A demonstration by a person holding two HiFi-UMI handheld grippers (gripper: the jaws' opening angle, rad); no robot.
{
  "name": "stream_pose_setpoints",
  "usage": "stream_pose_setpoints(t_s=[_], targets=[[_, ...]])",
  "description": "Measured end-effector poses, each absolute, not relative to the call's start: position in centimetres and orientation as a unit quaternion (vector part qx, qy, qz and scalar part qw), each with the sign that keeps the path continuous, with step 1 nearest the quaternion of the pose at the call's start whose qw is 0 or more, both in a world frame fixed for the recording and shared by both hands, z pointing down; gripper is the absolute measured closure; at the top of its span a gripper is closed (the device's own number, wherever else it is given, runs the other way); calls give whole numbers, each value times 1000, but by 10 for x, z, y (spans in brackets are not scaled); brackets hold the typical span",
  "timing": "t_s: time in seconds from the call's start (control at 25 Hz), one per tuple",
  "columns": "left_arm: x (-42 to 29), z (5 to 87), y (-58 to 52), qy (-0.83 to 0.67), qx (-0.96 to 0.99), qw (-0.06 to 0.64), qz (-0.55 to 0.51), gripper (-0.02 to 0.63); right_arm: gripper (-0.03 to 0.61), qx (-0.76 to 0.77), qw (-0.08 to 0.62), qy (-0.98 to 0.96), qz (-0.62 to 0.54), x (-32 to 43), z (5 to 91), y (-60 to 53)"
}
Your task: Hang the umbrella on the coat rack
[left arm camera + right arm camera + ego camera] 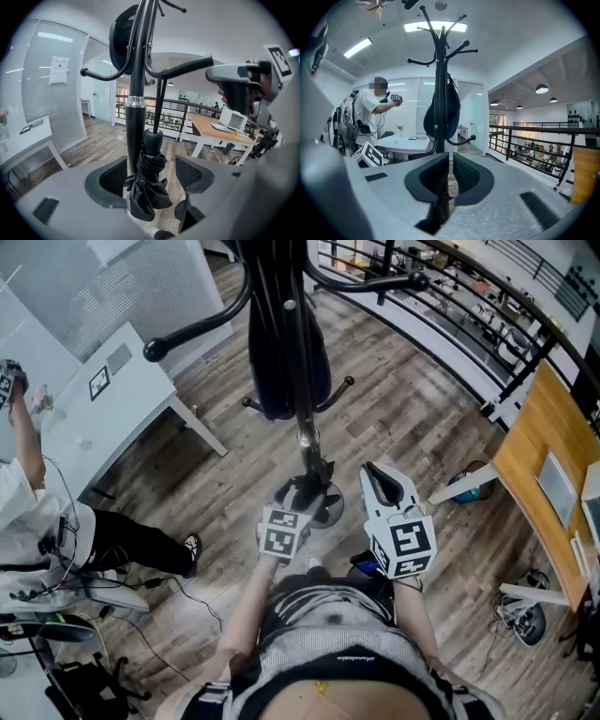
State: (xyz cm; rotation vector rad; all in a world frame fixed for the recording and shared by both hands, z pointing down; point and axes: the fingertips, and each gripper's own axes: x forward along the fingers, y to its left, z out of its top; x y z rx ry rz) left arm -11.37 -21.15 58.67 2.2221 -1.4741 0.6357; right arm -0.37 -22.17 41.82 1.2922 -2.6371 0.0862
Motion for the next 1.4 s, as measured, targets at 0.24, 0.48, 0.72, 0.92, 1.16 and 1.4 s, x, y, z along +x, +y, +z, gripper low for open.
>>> stream_pose_setpoints(t_s=[0.24,0.48,0.72,0.92,1.16,1.4], targets=[[-116,571,-204,-523,797,209,218,340,549,432,107,-895,29,-3,421,-217],[-126,550,-208,-553,790,197,178,519,549,430,111,-895,30,-5,423,-216],[-122,533,-205,-549,797,203,151,582,549,429,107,-896,34,-8,425,-215],[-123,523,-201,-548,800,195,148,595,551,422,109,-899,43,-16,427,-215],[-120,505,-196,-542,806,180,155,600,574,412,107,-904,50,-26,429,-216],[-117,488,-199,-544,813,151,143,606,574,404,111,-907,50,-31,431,-216]])
